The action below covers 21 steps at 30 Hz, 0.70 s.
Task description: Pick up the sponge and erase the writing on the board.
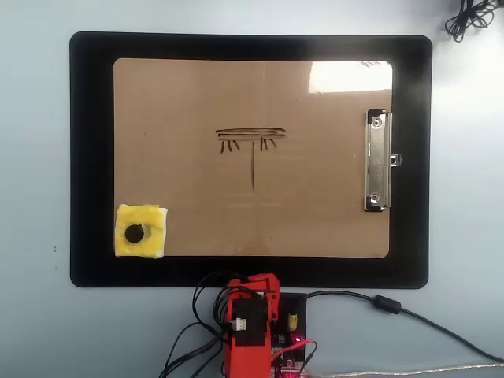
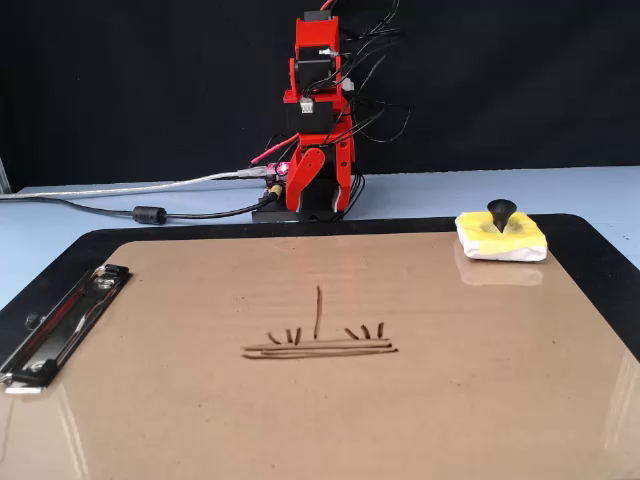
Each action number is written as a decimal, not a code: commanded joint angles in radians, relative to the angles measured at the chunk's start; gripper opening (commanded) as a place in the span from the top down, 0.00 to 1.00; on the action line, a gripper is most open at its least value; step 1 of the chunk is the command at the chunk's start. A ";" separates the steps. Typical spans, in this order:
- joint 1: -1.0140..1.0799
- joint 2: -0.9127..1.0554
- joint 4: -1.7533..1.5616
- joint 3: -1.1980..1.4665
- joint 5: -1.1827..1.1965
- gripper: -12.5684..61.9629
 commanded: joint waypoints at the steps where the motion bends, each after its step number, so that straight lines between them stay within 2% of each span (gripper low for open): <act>1: -0.017 0.048 0.069 0.006 0.003 0.37; 12: -0.018 0.048 0.074 -0.012 0.003 0.37; 16: -0.037 0.044 0.066 -0.291 0.003 0.38; 18: -0.141 0.034 0.057 -0.420 0.002 0.38; 21: -0.423 0.035 -0.025 -0.492 -0.087 0.38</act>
